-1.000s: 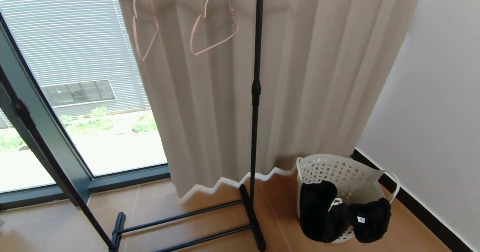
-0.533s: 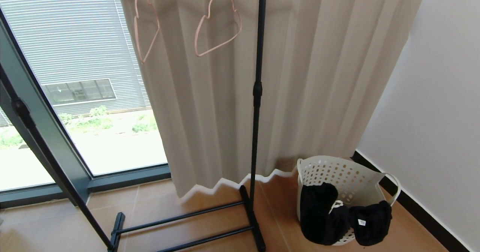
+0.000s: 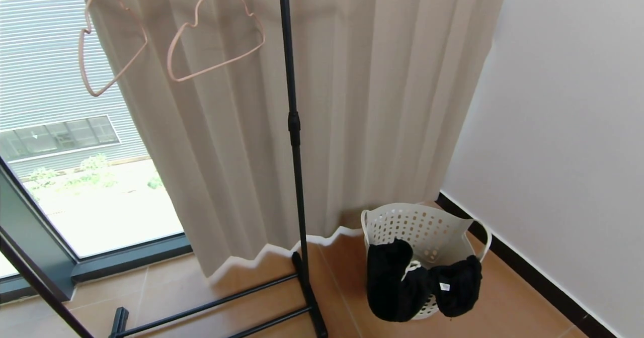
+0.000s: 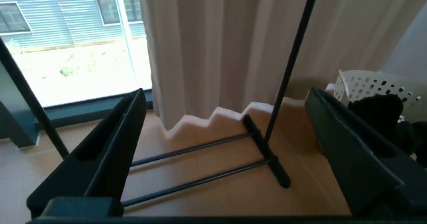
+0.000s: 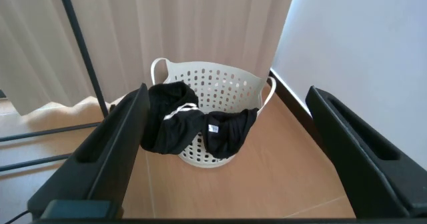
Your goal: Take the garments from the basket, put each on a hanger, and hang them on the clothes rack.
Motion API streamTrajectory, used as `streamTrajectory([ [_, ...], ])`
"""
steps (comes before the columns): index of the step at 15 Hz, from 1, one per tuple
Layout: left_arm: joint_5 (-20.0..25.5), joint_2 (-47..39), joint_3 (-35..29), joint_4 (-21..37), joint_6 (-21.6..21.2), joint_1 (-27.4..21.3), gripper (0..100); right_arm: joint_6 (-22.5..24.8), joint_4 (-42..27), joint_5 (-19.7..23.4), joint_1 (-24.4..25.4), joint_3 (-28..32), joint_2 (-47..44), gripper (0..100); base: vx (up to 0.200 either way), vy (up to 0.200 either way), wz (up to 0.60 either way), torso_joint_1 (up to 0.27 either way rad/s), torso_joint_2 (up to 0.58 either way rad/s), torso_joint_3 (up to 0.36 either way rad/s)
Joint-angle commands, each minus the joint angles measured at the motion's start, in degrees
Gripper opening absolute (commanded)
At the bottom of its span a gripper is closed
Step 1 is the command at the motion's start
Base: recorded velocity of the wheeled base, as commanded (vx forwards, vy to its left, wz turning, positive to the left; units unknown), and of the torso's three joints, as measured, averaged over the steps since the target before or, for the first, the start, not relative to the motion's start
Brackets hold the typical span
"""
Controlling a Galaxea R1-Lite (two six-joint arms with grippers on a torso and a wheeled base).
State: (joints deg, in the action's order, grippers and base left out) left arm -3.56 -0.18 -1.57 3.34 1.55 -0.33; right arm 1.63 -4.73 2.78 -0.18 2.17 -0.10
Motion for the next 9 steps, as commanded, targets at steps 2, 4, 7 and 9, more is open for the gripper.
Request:
streamTrajectory([
  [2,-0.04,-0.08,0.08,0.0,0.12,-0.02,100,0.04,-0.02,0.03,0.01,-0.06,-0.08,100,0.0,0.0,0.0,0.0,0.0,0.0],
  [4,-0.04,-0.08,-0.01,0.0,0.03,-0.02,100,0.04,0.07,0.03,0.01,-0.06,-0.08,100,0.0,0.0,0.0,0.0,0.0,0.0],
  [7,-0.04,-0.08,-0.01,0.0,0.03,0.07,100,-0.05,0.07,-0.05,0.01,-0.06,0.01,100,0.0,0.0,0.0,0.0,0.0,0.0],
  [9,-0.04,-0.08,-0.01,0.0,0.03,-0.02,100,-0.67,0.07,-0.14,0.01,-0.06,0.01,100,0.0,0.0,0.0,0.0,0.0,0.0],
])
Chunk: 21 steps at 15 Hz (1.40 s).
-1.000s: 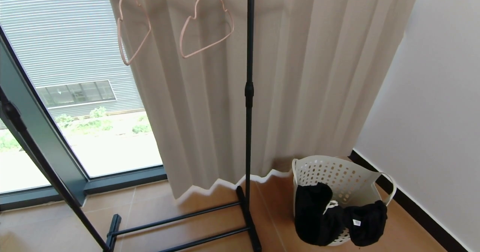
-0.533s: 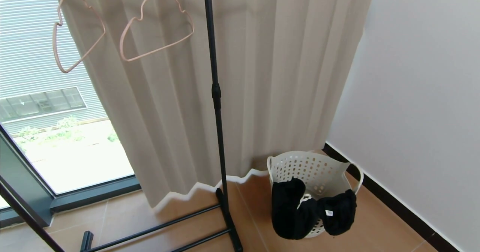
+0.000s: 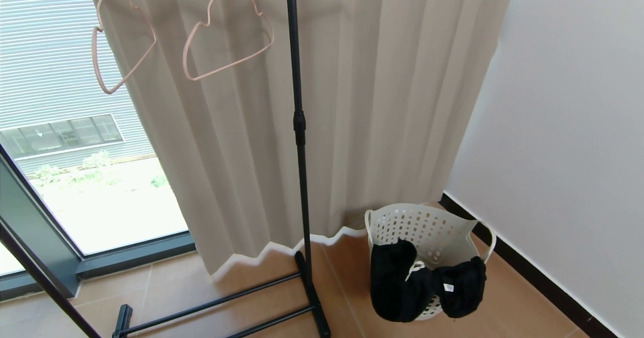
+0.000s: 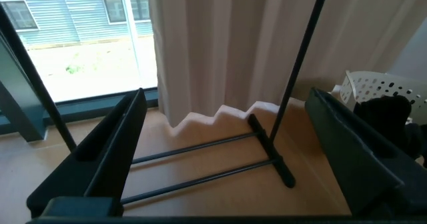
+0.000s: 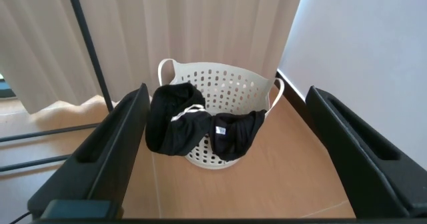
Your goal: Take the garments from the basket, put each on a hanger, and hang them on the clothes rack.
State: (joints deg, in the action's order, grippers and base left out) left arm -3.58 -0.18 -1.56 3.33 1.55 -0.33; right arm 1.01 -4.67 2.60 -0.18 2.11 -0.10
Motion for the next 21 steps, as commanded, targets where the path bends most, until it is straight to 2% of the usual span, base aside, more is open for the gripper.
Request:
streamTrajectory([
  [1,-0.02,-0.08,-0.02,0.01,0.03,-0.02,100,-0.05,0.01,0.04,0.01,0.0,0.01,100,0.0,0.0,0.0,0.002,0.0,-0.051],
  [21,-0.02,-0.08,-0.02,0.1,0.56,-0.02,100,-0.05,0.01,0.04,0.01,0.0,0.01,100,0.0,0.0,0.0,0.004,0.0,-0.189],
])
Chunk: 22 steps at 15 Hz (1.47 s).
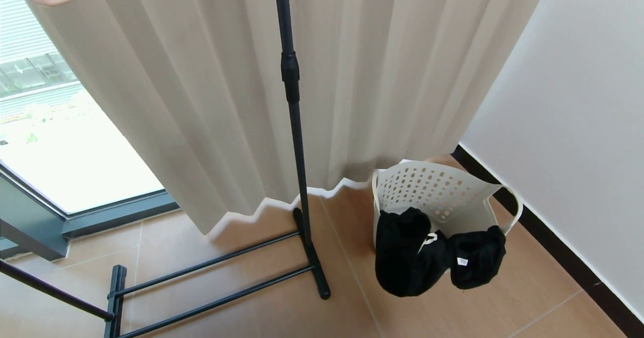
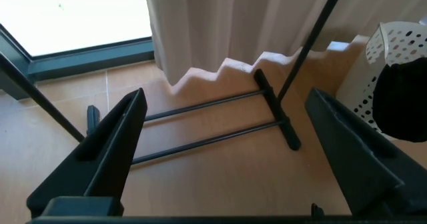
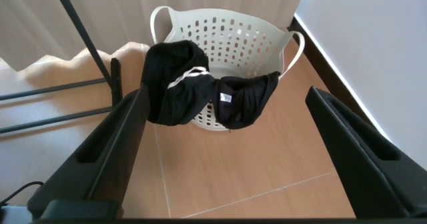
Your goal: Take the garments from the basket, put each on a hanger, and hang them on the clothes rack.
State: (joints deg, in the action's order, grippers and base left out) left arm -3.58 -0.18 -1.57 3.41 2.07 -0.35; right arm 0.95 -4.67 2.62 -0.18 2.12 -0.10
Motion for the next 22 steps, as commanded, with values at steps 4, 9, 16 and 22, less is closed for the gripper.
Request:
streamTrajectory([
  [4,-0.02,-0.08,-0.01,0.01,0.3,0.0,100,0.02,0.01,0.02,-0.08,-0.01,0.01,100,0.0,0.0,0.0,0.002,0.0,-0.196],
  [9,-0.02,-0.08,-0.01,0.01,0.3,0.0,100,0.1,0.01,0.02,0.01,-0.01,0.01,100,0.0,0.0,0.0,0.0,0.01,-0.197],
  [16,-0.02,-0.08,-0.1,0.01,0.21,0.0,100,0.02,0.01,-0.07,0.01,-0.01,0.01,100,0.0,0.0,0.0,0.001,0.0,-0.198],
  [22,-0.02,-0.08,-0.01,0.01,0.12,0.0,100,0.46,0.01,-0.16,-0.08,-0.01,0.01,100,0.0,0.0,0.0,0.004,0.0,-0.103],
])
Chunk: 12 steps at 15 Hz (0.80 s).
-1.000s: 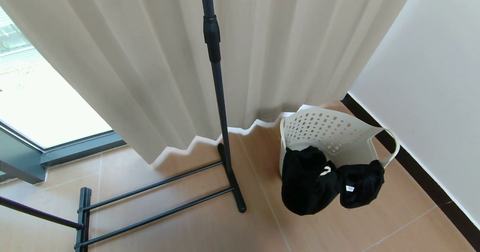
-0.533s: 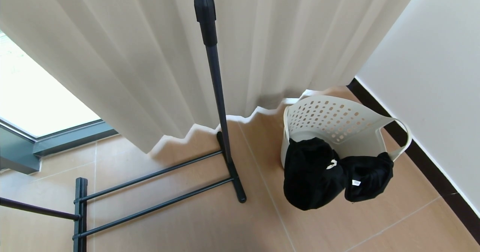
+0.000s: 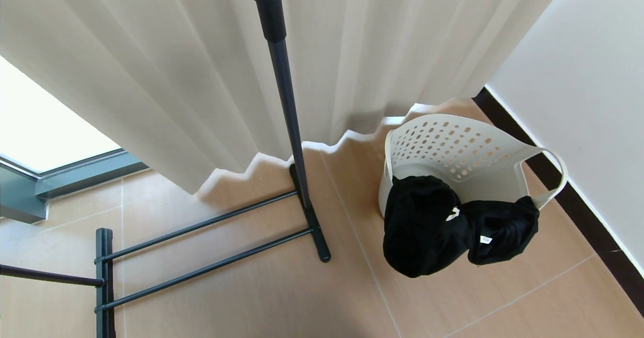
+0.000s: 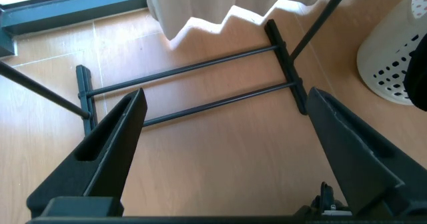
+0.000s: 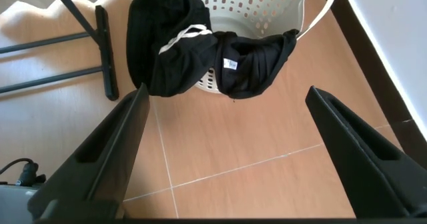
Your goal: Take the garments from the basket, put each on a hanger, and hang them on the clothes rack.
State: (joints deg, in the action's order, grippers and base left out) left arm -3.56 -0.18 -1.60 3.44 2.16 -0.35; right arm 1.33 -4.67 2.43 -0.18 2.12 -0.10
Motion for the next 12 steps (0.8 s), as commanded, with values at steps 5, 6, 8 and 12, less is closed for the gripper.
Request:
streamTrajectory([
  [5,-0.04,-0.08,0.01,-0.01,-0.05,0.0,100,1.31,-0.08,0.04,0.36,4.21,-7.55,100,0.0,0.0,0.0,0.0,0.0,0.0],
  [6,-0.04,-0.08,0.01,-0.01,0.04,0.0,100,2.71,0.01,0.3,0.89,6.58,-12.47,100,0.0,0.0,0.0,0.0,0.0,0.0],
  [8,-0.04,-0.08,0.01,-0.01,0.04,0.0,100,3.07,0.54,0.56,4.75,9.39,-20.56,100,0.0,0.0,0.0,0.0,0.0,0.0],
  [12,-0.04,-0.08,0.01,-0.01,-0.05,0.09,100,9.75,0.45,0.21,8.27,20.64,-44.99,100,0.0,0.0,0.0,0.0,0.0,0.0],
])
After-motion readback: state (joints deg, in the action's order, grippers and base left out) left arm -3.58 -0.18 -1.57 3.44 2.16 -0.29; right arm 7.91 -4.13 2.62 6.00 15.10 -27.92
